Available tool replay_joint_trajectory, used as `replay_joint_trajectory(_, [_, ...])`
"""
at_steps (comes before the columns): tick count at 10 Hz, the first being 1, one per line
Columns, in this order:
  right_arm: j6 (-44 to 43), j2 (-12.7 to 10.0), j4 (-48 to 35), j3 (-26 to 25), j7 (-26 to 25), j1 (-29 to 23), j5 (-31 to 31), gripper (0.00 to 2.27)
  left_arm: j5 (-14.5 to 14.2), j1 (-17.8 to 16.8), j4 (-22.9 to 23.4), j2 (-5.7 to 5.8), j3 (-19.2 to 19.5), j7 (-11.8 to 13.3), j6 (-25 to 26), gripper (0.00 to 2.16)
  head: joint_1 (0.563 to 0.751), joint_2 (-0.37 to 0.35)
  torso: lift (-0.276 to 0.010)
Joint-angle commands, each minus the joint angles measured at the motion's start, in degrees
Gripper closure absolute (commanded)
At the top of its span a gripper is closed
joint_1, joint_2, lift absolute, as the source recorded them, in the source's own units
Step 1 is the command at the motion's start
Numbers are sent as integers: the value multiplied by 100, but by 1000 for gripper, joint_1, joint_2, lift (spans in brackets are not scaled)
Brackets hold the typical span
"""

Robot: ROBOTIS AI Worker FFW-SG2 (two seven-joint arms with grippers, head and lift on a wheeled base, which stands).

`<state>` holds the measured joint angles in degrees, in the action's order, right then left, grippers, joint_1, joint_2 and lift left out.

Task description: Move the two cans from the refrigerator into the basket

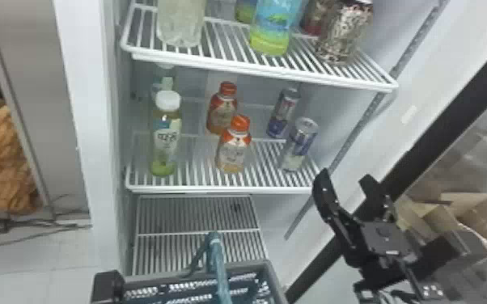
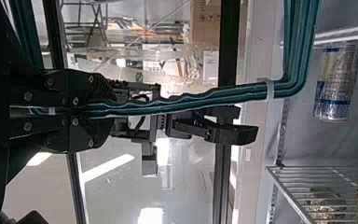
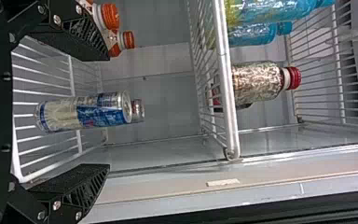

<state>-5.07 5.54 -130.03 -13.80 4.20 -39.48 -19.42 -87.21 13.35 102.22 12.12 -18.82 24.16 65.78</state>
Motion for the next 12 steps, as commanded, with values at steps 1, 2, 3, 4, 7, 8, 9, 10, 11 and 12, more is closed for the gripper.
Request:
replay_joint_trajectory(1, [0, 17, 100, 43, 2, 67, 0, 203, 14, 1, -34, 1, 31, -8, 3, 1210, 695, -350, -266])
replay_joint_trajectory(2, [0, 26, 185, 66, 2, 151, 0, 203, 26, 1, -34, 1, 42, -8, 3, 1210, 695, -350, -266])
replay_joint_trajectory(3, [0, 35, 283, 77, 11, 222, 0, 200, 26, 1, -34, 1, 42, -8, 3, 1210, 695, -350, -266])
replay_joint_trajectory(4, [0, 43, 438, 89, 29, 348, 0, 199, 26, 1, -34, 1, 42, -8, 3, 1210, 695, -350, -266])
replay_joint_trajectory(7, [-14, 114, 972, 249, 90, 686, 23, 197, 26, 1, -48, 1, 42, -17, 17, 1210, 695, -350, -266])
replay_joint_trajectory(8, [-28, 131, 1127, 272, 90, 826, 80, 196, 26, 1, -48, -8, 42, -8, 3, 1210, 695, -350, -266])
replay_joint_trajectory(9, [-84, 140, 1282, 272, 90, 953, 114, 196, 26, 1, -48, -8, 42, -8, 3, 1210, 695, -350, -266])
replay_joint_trajectory(10, [-155, 167, 1478, 272, 90, 1122, 137, 196, 26, 1, -48, -8, 53, -17, 3, 1210, 695, -350, -266])
replay_joint_trajectory(11, [-253, 193, 1675, 317, 90, 1291, 125, 196, 26, 1, -48, -8, 53, -8, 3, 1210, 695, -350, -266])
replay_joint_trajectory(12, [-295, 210, 1816, 329, 90, 1445, 125, 196, 26, 1, -48, -17, 65, -17, 3, 1210, 695, -350, -266])
